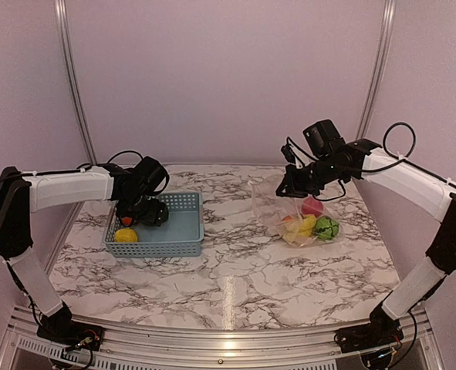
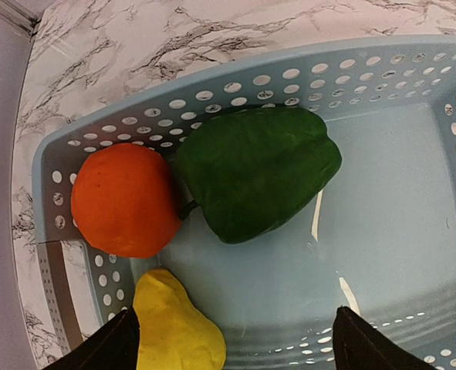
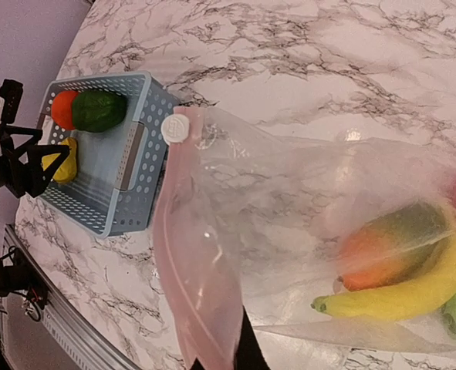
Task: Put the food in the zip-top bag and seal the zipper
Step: Move the fake vegetable to the bin.
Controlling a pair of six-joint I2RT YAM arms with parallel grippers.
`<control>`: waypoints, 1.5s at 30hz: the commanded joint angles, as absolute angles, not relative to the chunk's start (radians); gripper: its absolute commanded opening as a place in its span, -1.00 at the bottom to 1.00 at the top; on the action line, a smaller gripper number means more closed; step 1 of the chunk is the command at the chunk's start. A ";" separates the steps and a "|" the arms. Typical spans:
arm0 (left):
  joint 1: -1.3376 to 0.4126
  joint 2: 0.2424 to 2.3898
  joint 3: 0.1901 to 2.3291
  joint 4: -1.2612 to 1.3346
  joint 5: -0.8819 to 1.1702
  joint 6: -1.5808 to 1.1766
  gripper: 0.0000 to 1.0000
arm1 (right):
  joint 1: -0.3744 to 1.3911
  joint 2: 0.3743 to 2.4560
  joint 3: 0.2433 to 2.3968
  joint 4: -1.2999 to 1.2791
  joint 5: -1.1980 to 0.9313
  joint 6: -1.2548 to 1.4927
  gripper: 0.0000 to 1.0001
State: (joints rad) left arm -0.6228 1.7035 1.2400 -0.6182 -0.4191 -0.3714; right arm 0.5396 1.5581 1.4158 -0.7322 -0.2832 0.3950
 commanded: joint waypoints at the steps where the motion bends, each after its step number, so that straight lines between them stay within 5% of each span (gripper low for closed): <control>1: -0.606 1.730 1.260 -0.696 -0.391 -0.321 0.79 | 0.549 1.514 1.421 -0.721 -0.266 0.399 -1.00; 15: -0.525 1.844 1.401 -0.527 -0.229 -0.097 0.92 | 0.549 1.471 1.377 -0.722 -0.277 0.432 -1.00; 22: -0.501 1.973 1.538 -0.547 -0.325 -0.020 0.94 | 0.550 1.456 1.357 -0.727 -0.301 0.455 -1.00; 45: -0.518 1.920 1.346 -0.482 -0.175 -0.017 0.87 | 0.551 1.461 1.344 -0.698 -0.313 0.467 -1.00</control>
